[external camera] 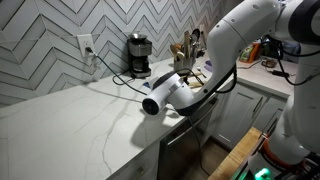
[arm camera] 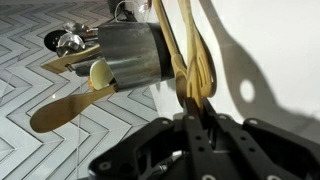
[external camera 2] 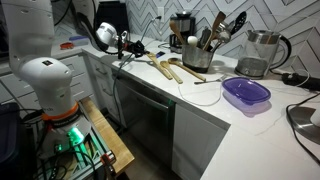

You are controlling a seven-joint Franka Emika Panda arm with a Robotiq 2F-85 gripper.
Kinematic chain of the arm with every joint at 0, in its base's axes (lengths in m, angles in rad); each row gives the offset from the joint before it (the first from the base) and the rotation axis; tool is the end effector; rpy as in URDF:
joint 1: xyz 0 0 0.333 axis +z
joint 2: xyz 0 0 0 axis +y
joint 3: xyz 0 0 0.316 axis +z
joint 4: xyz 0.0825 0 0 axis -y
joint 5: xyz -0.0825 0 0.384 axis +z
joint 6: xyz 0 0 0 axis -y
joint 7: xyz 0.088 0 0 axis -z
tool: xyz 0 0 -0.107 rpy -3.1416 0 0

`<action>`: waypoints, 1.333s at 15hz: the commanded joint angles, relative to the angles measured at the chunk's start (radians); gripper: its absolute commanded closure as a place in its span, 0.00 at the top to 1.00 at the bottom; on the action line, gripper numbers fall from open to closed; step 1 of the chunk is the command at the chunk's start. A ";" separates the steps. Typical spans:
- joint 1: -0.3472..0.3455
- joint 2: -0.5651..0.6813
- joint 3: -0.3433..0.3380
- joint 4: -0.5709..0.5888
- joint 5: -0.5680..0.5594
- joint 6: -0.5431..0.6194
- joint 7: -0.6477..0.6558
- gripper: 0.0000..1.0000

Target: Remove one wooden spoon from the utensil holder

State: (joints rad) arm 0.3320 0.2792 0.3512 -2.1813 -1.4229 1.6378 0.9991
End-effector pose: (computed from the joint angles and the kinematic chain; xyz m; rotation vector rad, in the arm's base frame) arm 0.4677 0.2491 0.2837 1.7884 0.4379 0.5067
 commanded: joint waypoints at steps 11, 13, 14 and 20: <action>-0.035 -0.011 -0.021 -0.019 0.058 0.118 0.026 1.00; -0.049 -0.030 -0.030 -0.023 0.079 0.157 0.030 1.00; -0.058 -0.045 -0.034 -0.026 0.097 0.183 0.029 1.00; -0.117 -0.154 -0.076 -0.032 0.301 0.385 -0.036 1.00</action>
State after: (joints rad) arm 0.2412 0.2018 0.2949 -2.1786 -1.2255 1.9277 1.0018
